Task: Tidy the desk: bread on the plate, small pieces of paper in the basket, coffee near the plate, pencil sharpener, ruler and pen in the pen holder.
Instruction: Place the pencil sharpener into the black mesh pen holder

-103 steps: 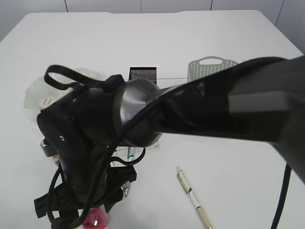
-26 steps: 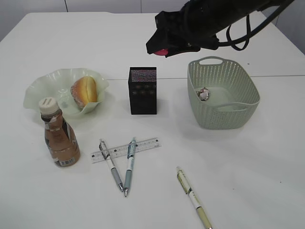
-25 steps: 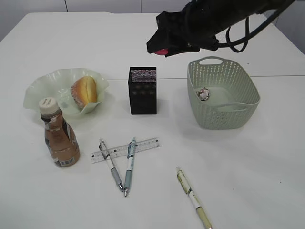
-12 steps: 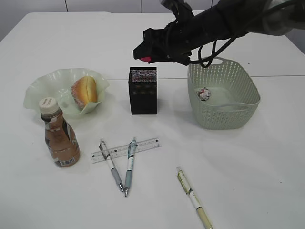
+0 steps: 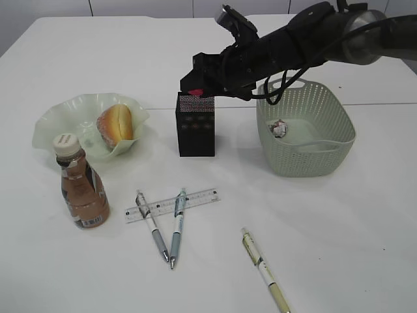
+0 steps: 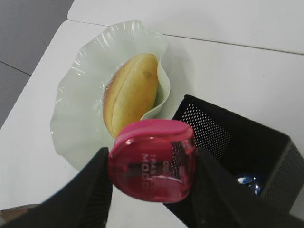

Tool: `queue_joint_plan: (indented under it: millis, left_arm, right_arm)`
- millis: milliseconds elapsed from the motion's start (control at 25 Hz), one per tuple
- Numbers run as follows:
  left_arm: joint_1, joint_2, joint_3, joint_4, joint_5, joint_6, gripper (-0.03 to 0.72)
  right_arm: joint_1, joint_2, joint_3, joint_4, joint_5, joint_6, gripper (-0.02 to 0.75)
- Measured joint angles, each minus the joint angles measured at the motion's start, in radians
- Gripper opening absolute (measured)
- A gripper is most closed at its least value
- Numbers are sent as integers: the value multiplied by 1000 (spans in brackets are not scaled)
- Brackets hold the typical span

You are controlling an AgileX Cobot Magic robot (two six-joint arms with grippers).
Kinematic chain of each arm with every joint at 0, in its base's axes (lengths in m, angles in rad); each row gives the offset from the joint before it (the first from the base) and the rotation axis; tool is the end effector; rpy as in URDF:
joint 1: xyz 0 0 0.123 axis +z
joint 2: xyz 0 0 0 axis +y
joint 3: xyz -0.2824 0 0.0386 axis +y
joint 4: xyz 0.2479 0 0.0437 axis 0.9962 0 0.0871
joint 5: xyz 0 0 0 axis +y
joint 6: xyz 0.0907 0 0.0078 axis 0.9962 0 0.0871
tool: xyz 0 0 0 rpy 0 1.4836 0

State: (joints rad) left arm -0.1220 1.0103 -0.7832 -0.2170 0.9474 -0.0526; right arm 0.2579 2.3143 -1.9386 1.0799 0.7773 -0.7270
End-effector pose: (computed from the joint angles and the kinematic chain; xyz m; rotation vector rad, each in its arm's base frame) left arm 0.1731 -0.0373 0.2905 -0.0188 2.6601 -0.3328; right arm 0.4882 0.1871 0.2071 -0.4208 2.2627 1.0002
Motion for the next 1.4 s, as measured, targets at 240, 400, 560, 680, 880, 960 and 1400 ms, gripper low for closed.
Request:
queue_joint_plan:
  millis: [240,400,560,680,880,960,1400]
  left_arm:
    - [0,0,0,0,-2,0,417]
    - [0,0,0,0,-6,0,417]
    - [0,0,0,0,-8,0,416]
    - [0,0,0,0,-8,0,416]
    - [0,0,0,0,-8,0,416]
    - [0,0,0,0,-8,0,416]
    - [0,0,0,-2,-6,0,416]
  right_arm:
    - [0,0,-1,0,-2,0,368]
    - [0,0,-1,0,-2,0,386]
    - [0,0,-1,0,-2,-1,389]
    - [0,0,-1,0,-2,-1,407]
    - [0,0,-1,0,4,-1,465]
    - [0,0,-1,0,4,-1,471]
    - [0,-83,-2,-247,98,238,472]
